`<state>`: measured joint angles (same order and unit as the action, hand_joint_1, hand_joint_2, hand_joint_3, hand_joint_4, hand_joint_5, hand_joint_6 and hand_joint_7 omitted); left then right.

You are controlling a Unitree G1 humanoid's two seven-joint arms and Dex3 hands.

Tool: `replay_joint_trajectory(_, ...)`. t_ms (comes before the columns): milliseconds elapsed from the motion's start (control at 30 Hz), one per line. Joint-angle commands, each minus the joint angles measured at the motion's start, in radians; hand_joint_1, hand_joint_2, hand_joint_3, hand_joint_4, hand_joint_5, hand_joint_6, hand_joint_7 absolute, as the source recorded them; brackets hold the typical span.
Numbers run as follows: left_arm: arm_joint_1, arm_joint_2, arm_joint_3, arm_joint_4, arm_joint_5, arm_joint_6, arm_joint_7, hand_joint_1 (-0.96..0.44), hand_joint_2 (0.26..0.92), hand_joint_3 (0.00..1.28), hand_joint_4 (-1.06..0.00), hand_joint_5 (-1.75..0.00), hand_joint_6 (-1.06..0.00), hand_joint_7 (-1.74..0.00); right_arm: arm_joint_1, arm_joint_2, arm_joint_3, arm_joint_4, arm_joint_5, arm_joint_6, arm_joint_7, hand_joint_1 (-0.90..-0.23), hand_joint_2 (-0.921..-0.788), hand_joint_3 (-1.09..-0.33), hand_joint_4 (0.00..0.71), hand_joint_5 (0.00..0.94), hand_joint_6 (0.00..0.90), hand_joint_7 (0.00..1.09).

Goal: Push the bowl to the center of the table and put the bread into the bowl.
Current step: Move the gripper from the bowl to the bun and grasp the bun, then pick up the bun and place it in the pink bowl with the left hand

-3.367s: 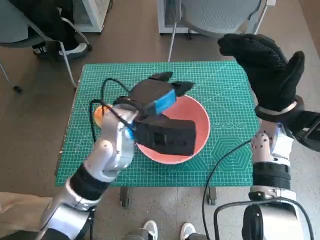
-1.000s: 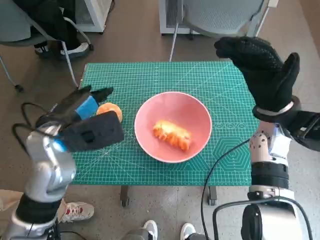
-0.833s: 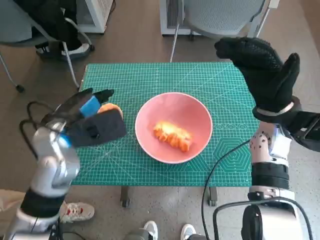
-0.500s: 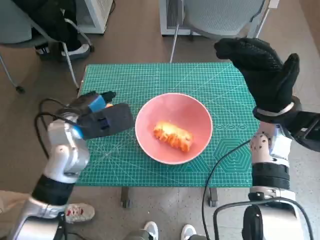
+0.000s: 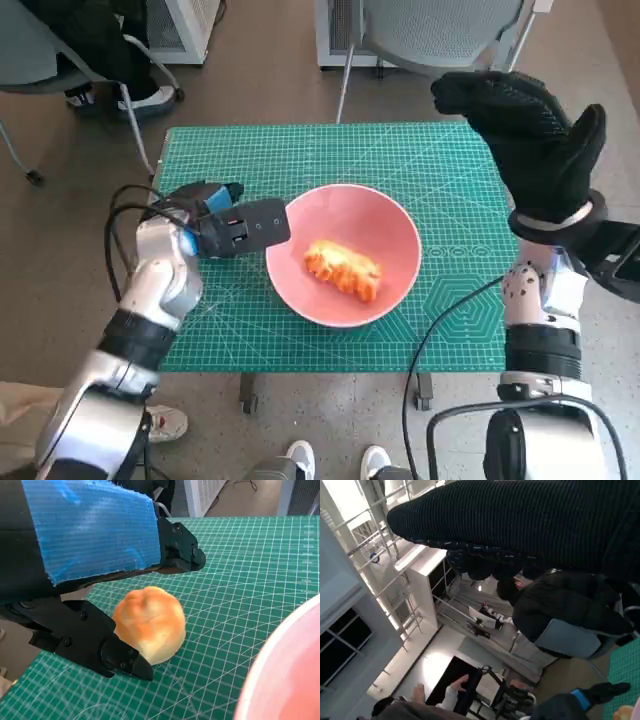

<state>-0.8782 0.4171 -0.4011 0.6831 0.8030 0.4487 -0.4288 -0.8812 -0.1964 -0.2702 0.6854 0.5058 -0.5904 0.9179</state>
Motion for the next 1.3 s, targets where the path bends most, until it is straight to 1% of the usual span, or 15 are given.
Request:
replay_joint_trajectory(33, -0.057, -0.03, -0.017, 0.132, -0.017, -0.049, 0.081, -0.27, 0.75, 0.0, -0.03, 0.0, -0.26, 0.0, 0.031, -0.005, 0.007, -0.015, -0.013, 0.011, -0.006, -0.698, -0.921, -0.777, 0.342, 0.0, 0.402, 0.0)
replay_joint_trajectory(133, -0.073, -0.041, -0.025, 0.186, -0.025, -0.071, 0.117, -0.25, 0.754, 0.0, -0.05, -0.01, -0.28, -0.01, 0.037, -0.007, 0.008, -0.024, -0.014, 0.012, -0.009, -0.692, -0.921, -0.779, 0.341, 0.0, 0.401, 0.0)
replay_joint_trajectory(167, -0.078, -0.044, -0.027, 0.201, -0.028, -0.078, 0.13, -0.16, 0.774, 0.01, -0.21, -0.05, -0.35, -0.02, 0.039, -0.008, 0.008, -0.028, -0.014, 0.012, -0.01, -0.687, -0.921, -0.781, 0.34, 0.0, 0.401, 0.0)
replay_joint_trajectory(267, -0.082, -0.047, -0.034, 0.226, -0.033, -0.091, 0.156, -0.05, 0.799, 0.01, -0.43, -0.06, -0.45, -0.02, 0.044, -0.01, 0.009, -0.038, -0.015, 0.015, -0.013, -0.682, -0.921, -0.784, 0.34, 0.0, 0.4, 0.0)
replay_joint_trajectory(300, -0.077, -0.046, -0.039, 0.228, -0.029, -0.096, 0.171, 0.04, 0.818, 0.03, -0.49, -0.28, -0.52, -0.05, 0.047, -0.011, 0.008, -0.043, -0.015, 0.017, -0.015, -0.681, -0.921, -0.784, 0.339, 0.0, 0.4, 0.0)
replay_joint_trajectory(333, -0.074, -0.045, -0.043, 0.231, -0.027, -0.099, 0.182, 0.03, 0.823, 0.05, -0.54, -0.45, -0.56, -0.26, 0.048, -0.012, 0.008, -0.046, -0.015, 0.018, -0.016, -0.68, -0.921, -0.785, 0.339, 0.0, 0.4, 0.0)
replay_joint_trajectory(367, -0.073, -0.045, -0.046, 0.234, -0.027, -0.102, 0.189, 0.02, 0.756, 0.24, -0.58, -0.75, -0.59, -0.62, 0.05, -0.013, 0.008, -0.049, -0.014, 0.019, -0.016, -0.678, -0.921, -0.786, 0.339, 0.0, 0.4, 0.0)
replay_joint_trajectory(400, -0.073, -0.044, -0.048, 0.237, -0.028, -0.104, 0.194, 0.01, 0.7, 0.39, -0.6, -0.95, -0.61, -0.86, 0.051, -0.013, 0.008, -0.051, -0.015, 0.02, -0.017, -0.677, -0.921, -0.787, 0.339, 0.0, 0.4, 0.0)
replay_joint_trajectory(433, -0.07, -0.041, -0.057, 0.243, -0.021, -0.113, 0.21, 0.01, 0.68, 0.44, -0.61, -1.02, -0.62, -0.94, 0.052, -0.015, 0.007, -0.055, -0.015, 0.021, -0.019, -0.677, -0.921, -0.787, 0.339, 0.0, 0.4, 0.0)
replay_joint_trajectory(500, -0.067, -0.037, -0.069, 0.252, -0.013, -0.126, 0.232, 0.01, 0.576, 0.71, -0.51, -1.41, -0.67, -1.1, 0.055, -0.017, 0.007, -0.06, -0.015, 0.022, -0.022, -0.676, -0.921, -0.789, 0.338, 0.0, 0.4, 0.0)
replay_joint_trajectory(567, -0.061, -0.029, -0.076, 0.243, -0.012, -0.132, 0.239, 0.0, 0.551, 0.78, -0.48, -1.53, -0.69, -1.15, 0.056, -0.018, 0.007, -0.062, -0.016, 0.022, -0.025, -0.676, -0.921, -0.79, 0.338, 0.0, 0.399, 0.0)
replay_joint_trajectory(667, -0.054, -0.014, -0.081, 0.22, -0.014, -0.14, 0.236, 0.0, 0.616, 0.68, -0.5, -1.51, -0.68, -1.16, 0.056, -0.015, 0.011, -0.064, -0.02, 0.02, -0.031, -0.677, -0.921, -0.793, 0.339, 0.001, 0.398, 0.0)
replay_joint_trajectory(800, -0.048, -0.004, -0.079, 0.198, -0.021, -0.138, 0.229, 0.0, 0.657, 0.59, -0.55, -1.46, -0.66, -1.16, 0.056, -0.013, 0.015, -0.062, -0.024, 0.015, -0.035, -0.677, -0.921, -0.794, 0.341, 0.002, 0.398, 0.0)
replay_joint_trajectory(1267, -0.031, 0.018, -0.063, 0.163, -0.048, -0.125, 0.202, 0.0, 0.736, 0.42, -0.64, -1.38, -0.65, -1.07, 0.051, -0.009, 0.022, -0.056, -0.015, 0.019, -0.028, -0.681, -0.921, -0.788, 0.343, 0.002, 0.4, 0.0)
replay_joint_trajectory(1300, -0.03, 0.018, -0.062, 0.162, -0.048, -0.124, 0.201, 0.0, 0.762, 0.38, -0.65, -1.38, -0.65, -1.05, 0.05, -0.009, 0.022, -0.055, -0.014, 0.019, -0.027, -0.681, -0.921, -0.788, 0.344, 0.002, 0.4, 0.0)
